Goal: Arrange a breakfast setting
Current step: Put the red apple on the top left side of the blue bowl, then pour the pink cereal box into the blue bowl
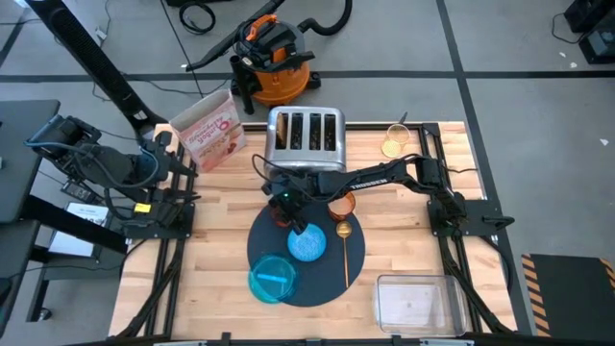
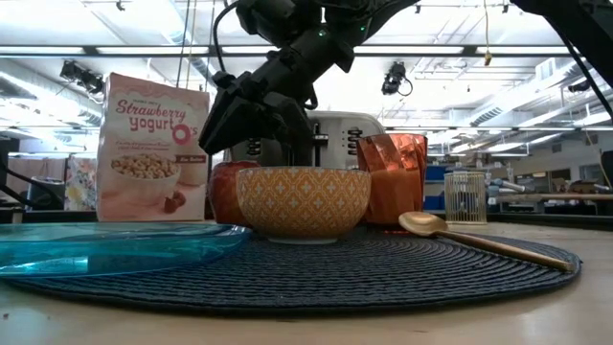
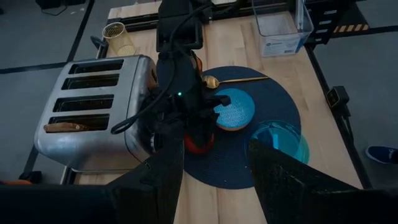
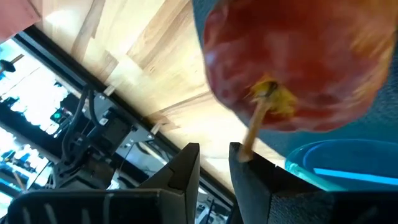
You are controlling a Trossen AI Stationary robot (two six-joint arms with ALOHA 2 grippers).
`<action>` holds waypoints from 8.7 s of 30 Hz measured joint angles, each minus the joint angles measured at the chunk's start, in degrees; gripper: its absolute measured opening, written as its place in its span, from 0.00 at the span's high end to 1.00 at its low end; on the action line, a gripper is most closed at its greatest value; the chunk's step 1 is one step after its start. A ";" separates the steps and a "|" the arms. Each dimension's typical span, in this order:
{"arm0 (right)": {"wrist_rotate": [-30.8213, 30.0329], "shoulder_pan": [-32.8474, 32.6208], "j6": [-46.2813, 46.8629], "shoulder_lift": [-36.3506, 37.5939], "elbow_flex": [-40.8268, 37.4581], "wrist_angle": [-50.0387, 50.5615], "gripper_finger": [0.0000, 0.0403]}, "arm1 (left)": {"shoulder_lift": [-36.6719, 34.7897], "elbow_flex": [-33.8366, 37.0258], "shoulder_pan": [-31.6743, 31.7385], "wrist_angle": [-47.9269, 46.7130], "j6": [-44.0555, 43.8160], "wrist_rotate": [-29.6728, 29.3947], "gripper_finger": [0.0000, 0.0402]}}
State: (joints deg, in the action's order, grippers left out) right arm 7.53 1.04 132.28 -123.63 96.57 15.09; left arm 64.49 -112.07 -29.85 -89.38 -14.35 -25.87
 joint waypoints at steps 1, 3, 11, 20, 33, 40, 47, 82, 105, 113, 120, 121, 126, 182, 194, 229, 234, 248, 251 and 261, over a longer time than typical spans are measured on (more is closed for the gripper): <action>0.00 0.00 0.00 0.00 0.00 -0.42 0.76 | -0.01 0.00 0.00 0.14 0.06 0.00 0.55; -0.15 -0.06 -0.03 0.00 0.62 -0.28 0.76 | 0.00 0.00 0.00 0.38 0.46 -0.02 0.55; -1.82 -0.38 -2.06 0.04 3.71 -0.39 0.77 | 0.00 0.00 0.00 1.19 0.63 -0.04 0.55; -7.11 -2.77 -6.68 0.04 11.85 -0.45 0.77 | -0.02 0.00 0.00 3.13 0.63 -0.07 0.55; -17.55 -6.49 -26.43 0.07 21.03 -3.09 0.83 | -1.12 -0.07 0.00 3.94 -0.02 -0.01 0.55; -13.09 -7.00 -39.24 0.09 23.37 -3.08 0.94 | -4.83 -0.15 -0.01 10.67 -0.02 0.15 0.55; -5.80 -7.27 -55.32 0.56 27.90 -2.51 0.98 | -6.99 -0.18 -0.01 11.95 -1.06 -4.33 0.55; -20.54 -32.49 -99.43 30.82 27.73 29.20 0.98 | 10.57 0.04 47.20 2.94 -12.23 -14.81 0.55; -36.92 -39.56 -94.97 30.64 23.12 31.90 0.96 | 28.92 0.02 77.42 -0.60 6.36 4.93 0.29; -37.77 -39.56 -94.94 30.64 23.12 32.16 0.96 | 33.04 0.00 77.90 -0.62 9.11 7.10 0.29; -37.28 -39.56 -94.93 30.64 23.12 32.18 0.96 | 36.19 0.00 78.29 -0.63 10.51 9.95 0.35; -36.94 -39.56 -94.93 30.64 23.12 32.16 0.96 | 36.52 0.00 78.27 -0.64 10.59 10.48 0.37; -36.22 -39.71 -94.93 30.64 23.12 32.18 0.96 | 36.98 2.38 78.23 -0.64 12.07 11.03 0.49; -36.72 -36.89 -107.85 29.90 23.15 38.08 0.69 | 6.64 22.30 54.21 -0.64 -20.15 25.05 1.00; -34.90 -37.03 -108.96 23.86 23.15 38.63 0.68 | 6.69 24.00 34.22 -0.58 -39.81 34.01 1.00; -25.00 -25.52 -116.25 -6.03 23.12 16.50 0.21 | 6.43 20.43 -23.82 6.61 -56.54 25.14 1.00; -16.33 -23.14 -116.26 -9.57 23.10 6.13 0.12 | 6.37 16.47 -23.78 5.16 -54.37 21.16 1.00; -11.48 -18.48 -111.52 -4.94 23.12 19.41 0.05 | 6.10 16.00 -24.46 5.03 -53.35 20.86 1.00; -13.24 -19.66 -111.13 -2.15 23.16 23.65 0.07 | 5.53 15.97 -24.46 5.02 -52.77 19.54 1.00; -26.72 -28.30 -104.61 -1.03 22.03 24.51 0.07 | 5.16 15.93 -24.24 5.28 -50.57 17.11 1.00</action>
State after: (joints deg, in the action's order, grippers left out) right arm -19.19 -27.26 27.67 -124.67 118.60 39.59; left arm 69.65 -96.14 -54.08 -84.10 -64.92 -8.76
